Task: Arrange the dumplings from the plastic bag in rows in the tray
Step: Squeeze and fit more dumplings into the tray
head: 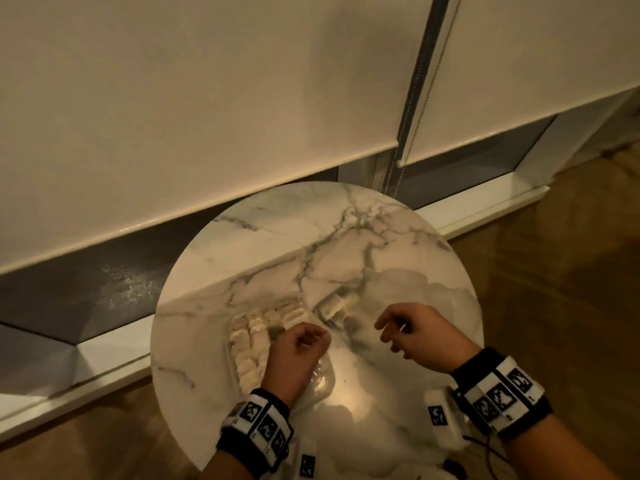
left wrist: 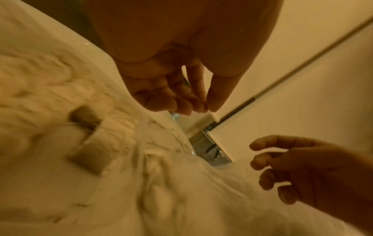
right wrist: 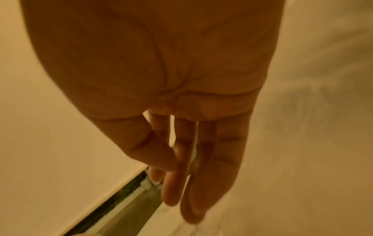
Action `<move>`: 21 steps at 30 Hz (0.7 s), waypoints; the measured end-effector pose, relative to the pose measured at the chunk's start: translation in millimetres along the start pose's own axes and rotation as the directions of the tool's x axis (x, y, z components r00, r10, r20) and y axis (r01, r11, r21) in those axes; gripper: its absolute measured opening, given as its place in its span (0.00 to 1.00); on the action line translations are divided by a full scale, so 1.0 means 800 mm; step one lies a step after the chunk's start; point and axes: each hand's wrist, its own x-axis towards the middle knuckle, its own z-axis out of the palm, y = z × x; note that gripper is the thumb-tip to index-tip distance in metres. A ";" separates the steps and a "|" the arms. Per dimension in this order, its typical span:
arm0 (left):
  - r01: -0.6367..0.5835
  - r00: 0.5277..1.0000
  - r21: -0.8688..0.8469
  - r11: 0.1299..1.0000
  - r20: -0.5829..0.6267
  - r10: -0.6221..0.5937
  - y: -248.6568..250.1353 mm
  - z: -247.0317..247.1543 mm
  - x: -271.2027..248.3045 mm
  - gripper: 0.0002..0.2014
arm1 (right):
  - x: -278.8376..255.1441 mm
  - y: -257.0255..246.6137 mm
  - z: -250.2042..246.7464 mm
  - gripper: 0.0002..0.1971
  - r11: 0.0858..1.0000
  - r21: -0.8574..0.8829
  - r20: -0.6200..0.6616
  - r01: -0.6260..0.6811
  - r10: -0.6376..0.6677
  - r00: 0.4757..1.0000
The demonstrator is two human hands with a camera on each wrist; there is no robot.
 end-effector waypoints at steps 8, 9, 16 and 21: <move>-0.178 0.974 0.302 0.937 0.192 0.123 0.065 0.124 -0.024 0.14 | -0.056 0.029 -0.113 0.19 0.982 0.188 0.084 -0.007 -0.009 0.996; -0.182 0.974 0.349 0.919 0.196 0.118 0.068 0.135 -0.027 0.19 | -0.059 0.033 -0.124 0.18 0.980 0.197 0.079 -0.013 -0.002 0.997; -0.120 0.991 0.439 0.890 0.107 0.080 0.084 0.192 -0.041 0.36 | -0.036 0.090 -0.138 0.17 0.994 0.066 0.158 -0.091 0.080 0.984; -0.080 0.997 0.449 0.890 0.044 0.068 0.085 0.217 -0.046 0.34 | -0.006 0.116 -0.100 0.20 0.990 0.129 0.238 -0.063 0.031 0.971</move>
